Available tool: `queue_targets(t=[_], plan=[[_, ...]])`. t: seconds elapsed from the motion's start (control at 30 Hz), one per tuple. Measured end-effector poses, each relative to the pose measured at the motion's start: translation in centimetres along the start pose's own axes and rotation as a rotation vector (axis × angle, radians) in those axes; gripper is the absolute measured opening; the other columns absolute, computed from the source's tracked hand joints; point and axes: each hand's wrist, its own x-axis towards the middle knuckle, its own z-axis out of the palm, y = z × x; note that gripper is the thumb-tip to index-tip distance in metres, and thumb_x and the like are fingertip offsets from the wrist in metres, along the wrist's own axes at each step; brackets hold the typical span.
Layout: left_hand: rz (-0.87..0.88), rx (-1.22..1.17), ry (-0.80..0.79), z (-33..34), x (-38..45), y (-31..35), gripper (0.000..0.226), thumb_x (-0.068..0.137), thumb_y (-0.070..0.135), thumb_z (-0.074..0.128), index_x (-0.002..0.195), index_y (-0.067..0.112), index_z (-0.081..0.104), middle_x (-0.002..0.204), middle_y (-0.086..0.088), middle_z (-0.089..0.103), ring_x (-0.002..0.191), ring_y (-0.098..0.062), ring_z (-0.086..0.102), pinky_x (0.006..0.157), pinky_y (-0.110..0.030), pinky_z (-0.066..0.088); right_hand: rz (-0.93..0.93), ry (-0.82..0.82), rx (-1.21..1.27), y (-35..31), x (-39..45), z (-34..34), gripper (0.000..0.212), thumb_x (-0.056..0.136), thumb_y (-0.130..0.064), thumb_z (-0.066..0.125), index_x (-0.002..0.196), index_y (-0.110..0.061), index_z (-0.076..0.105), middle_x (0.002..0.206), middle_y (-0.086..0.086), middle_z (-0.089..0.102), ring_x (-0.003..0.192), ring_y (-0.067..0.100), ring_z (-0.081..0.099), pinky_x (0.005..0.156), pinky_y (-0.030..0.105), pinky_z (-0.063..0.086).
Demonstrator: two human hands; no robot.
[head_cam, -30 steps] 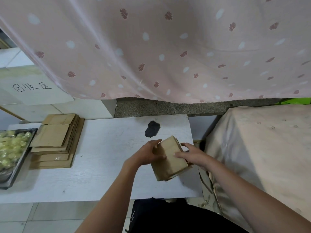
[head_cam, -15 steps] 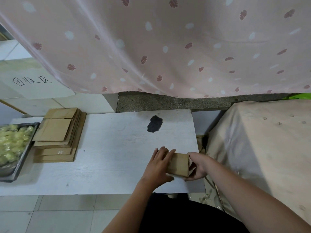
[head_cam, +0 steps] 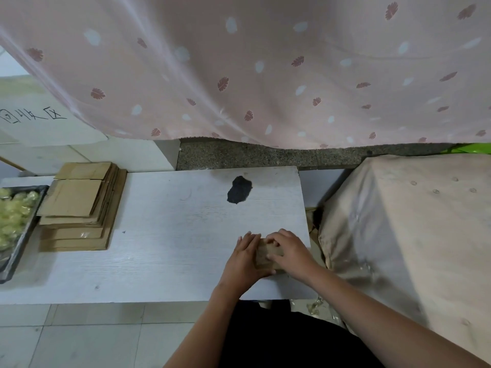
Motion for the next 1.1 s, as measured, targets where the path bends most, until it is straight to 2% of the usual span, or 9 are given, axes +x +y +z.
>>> queue_targets(t=[0.1,0.2,0.37,0.6,0.77,0.9,0.97,1.03,1.1], plan=[[-0.004,-0.014,0.002,0.4,-0.6,-0.1,0.102,0.076,0.044,0.084,0.155,0.009,0.03,0.159,-0.001,0.033,0.154,-0.017,0.014,0.116,-0.011,-0.01,-0.05,-0.012,-0.04,0.2,-0.1,0.2,0.028,0.082,-0.017,0.079,0.107,-0.019,0.069,0.098,-0.01,0.055,0.095,0.01,0.051,0.088,0.027,0.046],[-0.024,-0.035,0.005,0.8,-1.1,-0.1,0.103,0.076,0.043,0.084,0.156,0.009,0.029,0.16,0.0,0.032,0.154,-0.015,0.011,0.119,-0.014,-0.008,-0.055,0.013,-0.057,0.0,-0.5,0.5,0.021,0.083,-0.017,0.078,0.102,-0.018,0.071,0.094,-0.01,0.053,0.095,0.01,0.05,0.086,0.023,0.041],[-0.034,-0.05,0.027,1.0,-1.2,-0.2,0.101,0.076,0.041,0.085,0.155,0.009,0.031,0.16,0.001,0.034,0.154,-0.014,0.012,0.119,-0.014,-0.007,0.011,0.047,-0.047,-1.0,0.0,0.8,0.007,0.087,-0.016,0.074,0.091,-0.018,0.068,0.088,-0.012,0.051,0.089,0.009,0.047,0.085,0.025,0.037],[-0.031,-0.058,0.027,1.0,-1.3,-0.1,0.098,0.075,0.041,0.086,0.153,0.01,0.035,0.158,0.003,0.036,0.153,-0.014,0.013,0.125,-0.027,0.003,0.043,-0.063,-0.261,-2.5,0.9,1.0,0.01,0.094,-0.015,0.06,0.088,-0.022,0.054,0.1,-0.005,0.047,0.104,0.018,0.046,0.092,0.031,0.033],[-0.038,-0.074,0.021,0.8,-1.3,-0.2,0.095,0.077,0.04,0.084,0.153,0.012,0.035,0.156,0.004,0.039,0.153,-0.013,0.015,0.125,-0.033,0.009,-0.071,-0.117,-0.428,-2.9,0.4,1.2,0.014,0.093,-0.012,0.056,0.106,-0.015,0.049,0.113,0.003,0.047,0.108,0.021,0.043,0.088,0.033,0.03],[-0.045,-0.07,0.013,0.7,-1.3,-0.4,0.094,0.078,0.042,0.083,0.154,0.013,0.035,0.158,0.004,0.037,0.153,-0.012,0.013,0.125,-0.033,0.008,-0.076,-0.207,-0.348,-2.8,-0.1,0.2,0.032,0.086,-0.018,0.069,0.097,-0.02,0.039,0.094,-0.007,0.049,0.097,0.018,0.045,0.085,0.033,0.029],[-0.042,-0.075,0.013,0.8,-1.2,-0.4,0.092,0.078,0.042,0.083,0.152,0.014,0.037,0.156,0.005,0.039,0.153,-0.012,0.014,0.125,-0.033,0.008,-0.032,-0.205,-0.237,-2.8,-0.2,-0.1,0.028,0.088,-0.014,0.065,0.101,-0.021,0.042,0.09,-0.008,0.05,0.093,0.016,0.044,0.086,0.033,0.033],[-0.039,-0.062,0.012,0.9,-1.1,-0.2,0.093,0.078,0.041,0.083,0.153,0.013,0.036,0.157,0.004,0.037,0.154,-0.014,0.013,0.125,-0.027,0.003,-0.014,-0.177,-0.173,-2.7,-0.2,-0.3,0.017,0.091,-0.012,0.063,0.106,-0.018,0.057,0.094,-0.004,0.057,0.096,0.016,0.047,0.087,0.029,0.036],[-0.038,-0.031,0.006,0.9,-1.0,-0.2,0.097,0.078,0.042,0.083,0.155,0.011,0.033,0.159,0.002,0.034,0.154,-0.014,0.012,0.122,-0.018,-0.005,0.016,-0.156,-0.102,-2.6,-0.3,-0.7,0.007,0.091,-0.01,0.064,0.095,-0.013,0.069,0.095,0.001,0.063,0.095,0.015,0.051,0.083,0.024,0.037]])
